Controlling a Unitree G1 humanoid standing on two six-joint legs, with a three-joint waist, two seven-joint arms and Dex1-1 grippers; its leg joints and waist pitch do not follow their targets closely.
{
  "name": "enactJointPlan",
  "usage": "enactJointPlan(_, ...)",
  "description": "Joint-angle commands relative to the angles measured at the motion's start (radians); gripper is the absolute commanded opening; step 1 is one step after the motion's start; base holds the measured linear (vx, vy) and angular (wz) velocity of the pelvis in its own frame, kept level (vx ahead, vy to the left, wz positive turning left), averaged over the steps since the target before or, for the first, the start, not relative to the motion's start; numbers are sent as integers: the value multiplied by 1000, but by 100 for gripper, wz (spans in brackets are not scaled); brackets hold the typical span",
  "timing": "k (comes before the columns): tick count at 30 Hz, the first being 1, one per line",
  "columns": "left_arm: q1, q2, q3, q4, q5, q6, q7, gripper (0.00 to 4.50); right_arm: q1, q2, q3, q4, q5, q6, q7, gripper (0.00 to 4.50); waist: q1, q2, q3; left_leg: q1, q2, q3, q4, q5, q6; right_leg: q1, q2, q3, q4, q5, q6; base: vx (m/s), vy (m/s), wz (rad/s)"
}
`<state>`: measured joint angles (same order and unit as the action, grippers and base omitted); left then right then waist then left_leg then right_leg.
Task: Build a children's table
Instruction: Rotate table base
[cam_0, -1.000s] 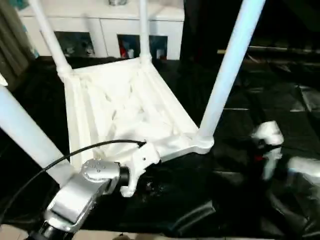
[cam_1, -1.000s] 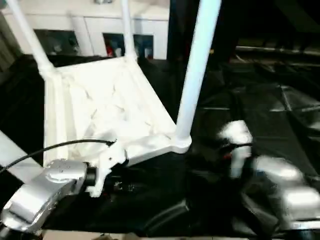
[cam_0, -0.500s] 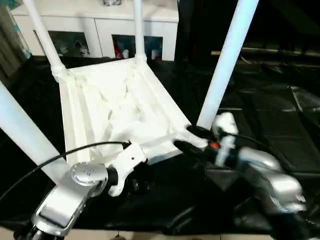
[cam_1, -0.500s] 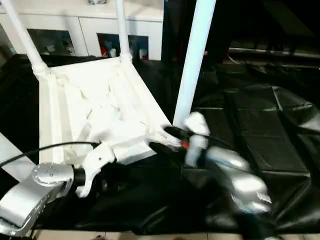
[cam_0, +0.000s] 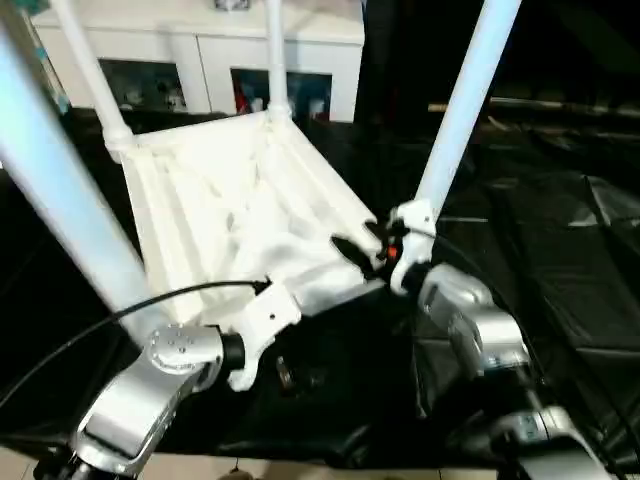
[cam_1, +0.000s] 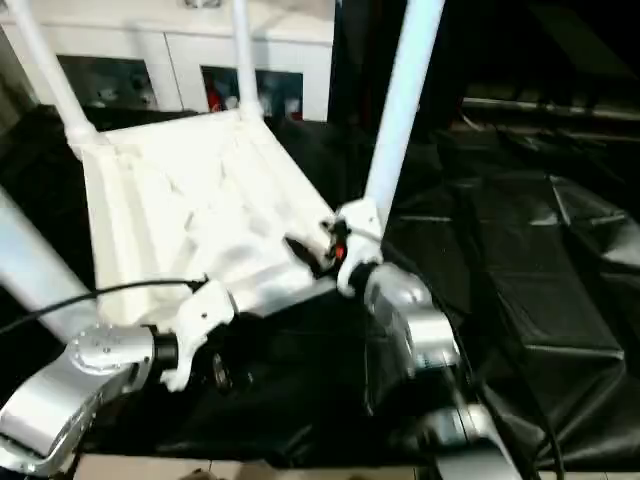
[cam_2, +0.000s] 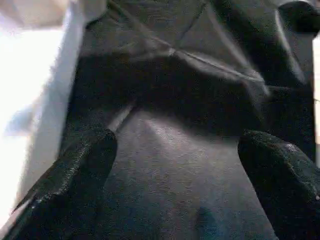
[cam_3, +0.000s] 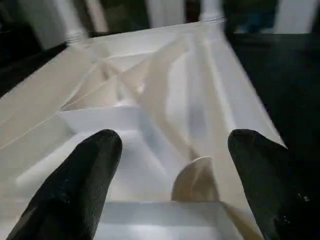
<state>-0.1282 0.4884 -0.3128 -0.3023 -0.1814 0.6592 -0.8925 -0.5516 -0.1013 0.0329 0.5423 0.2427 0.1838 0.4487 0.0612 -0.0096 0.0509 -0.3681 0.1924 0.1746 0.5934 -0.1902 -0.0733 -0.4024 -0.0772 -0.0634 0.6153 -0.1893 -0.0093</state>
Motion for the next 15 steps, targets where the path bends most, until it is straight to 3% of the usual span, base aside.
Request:
enactJointPlan(1, 6, 19, -4, -23, -20, 0, -33, 448, -33, -12, -37, 68, -16, -38, -44, 385, -3, -1, -62, 9, 28, -2, -69, -130, 6, 46, -51, 47, -61, -143, -193, 0, 0, 0)
enactJointPlan(15, 48, 111, 1, -57, -80, -12, -133, 448, -162, -61, -90, 325, -38, -163, -69, 385, -4, 2, -61, 9, 28, -1, -67, -155, 4, 48, -51, 45, -58, -153, -208, 0, 0, 0)
